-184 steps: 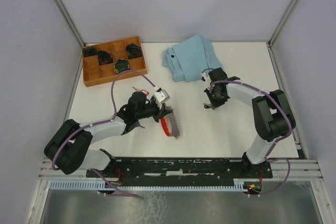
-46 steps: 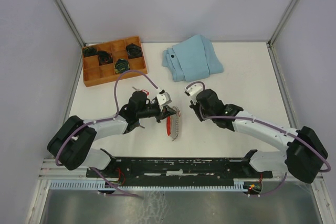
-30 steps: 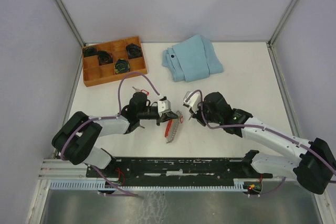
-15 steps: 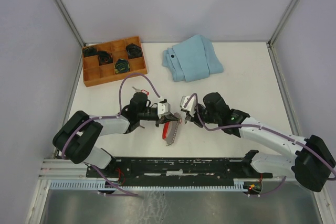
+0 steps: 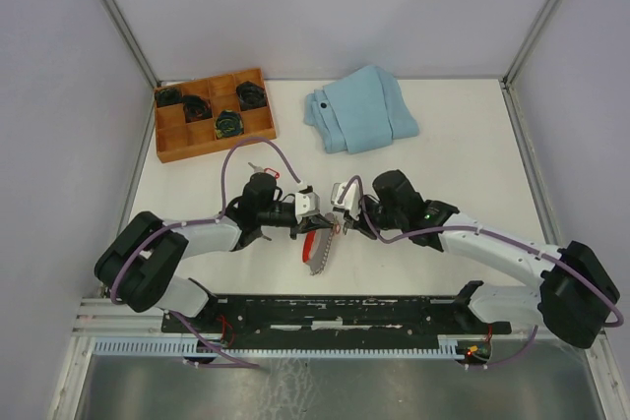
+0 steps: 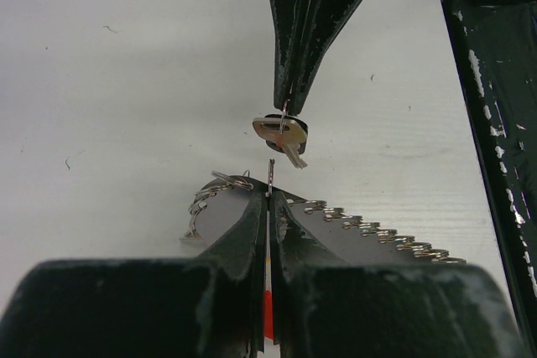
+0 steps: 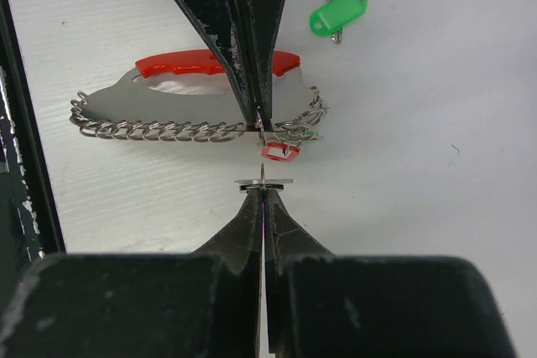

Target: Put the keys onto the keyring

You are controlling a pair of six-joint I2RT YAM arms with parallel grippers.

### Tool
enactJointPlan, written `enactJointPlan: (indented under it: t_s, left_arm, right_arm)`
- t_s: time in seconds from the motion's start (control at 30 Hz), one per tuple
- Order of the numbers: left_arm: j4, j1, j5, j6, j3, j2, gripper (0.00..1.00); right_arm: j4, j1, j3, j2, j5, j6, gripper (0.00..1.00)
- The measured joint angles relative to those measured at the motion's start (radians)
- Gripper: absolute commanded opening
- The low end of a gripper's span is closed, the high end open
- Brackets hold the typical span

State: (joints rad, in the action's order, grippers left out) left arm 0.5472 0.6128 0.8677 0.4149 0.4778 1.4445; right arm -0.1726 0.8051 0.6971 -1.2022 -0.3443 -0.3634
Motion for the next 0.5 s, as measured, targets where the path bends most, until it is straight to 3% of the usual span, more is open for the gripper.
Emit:
enactJointPlan:
  t_s: [0.5]
  left_arm:
    - [0.006, 0.0, 0.025, -0.001, 0.0, 0.0, 0.03]
  right_arm:
    - [0.002, 0.0, 0.01, -0.054, -0.022, -0.013, 0.01]
